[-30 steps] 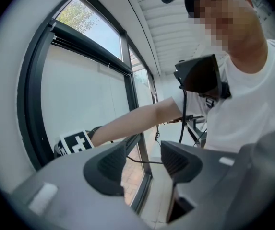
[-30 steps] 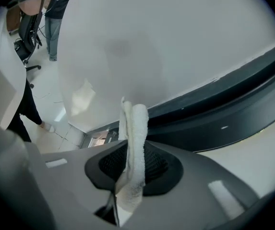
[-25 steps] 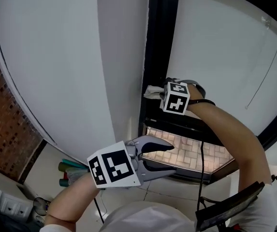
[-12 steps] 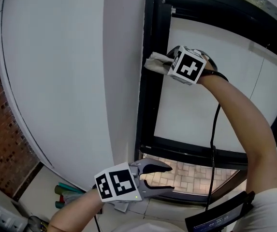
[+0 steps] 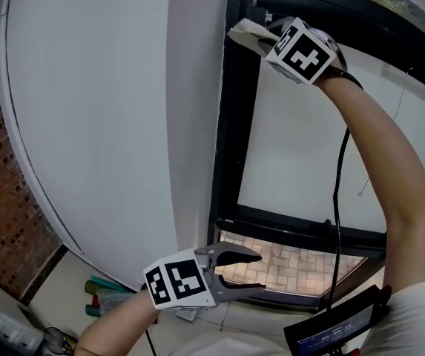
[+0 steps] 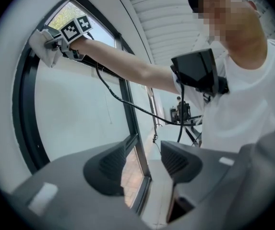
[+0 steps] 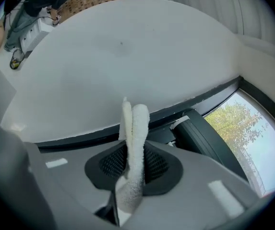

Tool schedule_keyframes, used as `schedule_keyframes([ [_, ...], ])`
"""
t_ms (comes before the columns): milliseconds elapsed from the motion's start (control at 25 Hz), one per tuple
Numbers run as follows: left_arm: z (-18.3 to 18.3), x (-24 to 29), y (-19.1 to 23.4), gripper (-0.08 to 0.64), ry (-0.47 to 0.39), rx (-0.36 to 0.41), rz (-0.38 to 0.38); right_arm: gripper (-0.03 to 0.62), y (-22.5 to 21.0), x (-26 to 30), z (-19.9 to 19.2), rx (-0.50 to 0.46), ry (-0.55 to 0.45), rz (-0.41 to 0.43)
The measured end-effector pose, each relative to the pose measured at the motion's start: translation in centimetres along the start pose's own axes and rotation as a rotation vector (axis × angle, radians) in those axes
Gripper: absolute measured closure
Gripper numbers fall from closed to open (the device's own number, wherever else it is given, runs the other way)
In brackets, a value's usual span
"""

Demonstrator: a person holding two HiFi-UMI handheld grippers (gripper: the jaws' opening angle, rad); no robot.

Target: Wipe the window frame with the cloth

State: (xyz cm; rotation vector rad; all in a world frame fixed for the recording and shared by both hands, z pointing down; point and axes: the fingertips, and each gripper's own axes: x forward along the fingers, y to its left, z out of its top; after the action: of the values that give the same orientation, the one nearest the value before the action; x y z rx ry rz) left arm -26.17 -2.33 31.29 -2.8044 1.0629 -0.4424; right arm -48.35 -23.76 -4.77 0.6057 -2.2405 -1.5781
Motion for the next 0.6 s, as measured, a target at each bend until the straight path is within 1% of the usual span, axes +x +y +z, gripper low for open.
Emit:
schedule_keyframes([
  [80, 0.0, -0.1, -0.4, 0.316, -0.002, -0.005, -0.002, 0.522, 1.5, -1.0, -0.1, -0.006, -0.021, 0.005],
  [160, -0.1, 0.0, -0.7, 0.316, -0.002, -0.018, -0.011, 0.522, 4.3, -1.7, -1.1, -0.022, -0.030, 0.038],
  [240, 0.0, 0.2, -0.8, 0.316, -0.001, -0.019, -0.016, 0.522, 7.4, -2.6, -2.3, -0.068, -0.021, 0.073],
  [360, 0.5, 0.6, -0.6, 0.316, -0.008, 0.008, -0.012, 0.522, 11.8, -4.0, -4.3, -0.163, 0.004, 0.117],
  [480, 0.6, 1.2, -0.7, 0.316, -0.017, 0.007, -0.021, 0.522, 17.5, -4.3, -8.6, -0.178, 0.048, 0.182],
  [600, 0.5, 2.0, -0.9, 0.316, -0.024, 0.001, -0.032, 0.522, 23.1, -3.8, -13.9, -0.144, 0.120, 0.238],
])
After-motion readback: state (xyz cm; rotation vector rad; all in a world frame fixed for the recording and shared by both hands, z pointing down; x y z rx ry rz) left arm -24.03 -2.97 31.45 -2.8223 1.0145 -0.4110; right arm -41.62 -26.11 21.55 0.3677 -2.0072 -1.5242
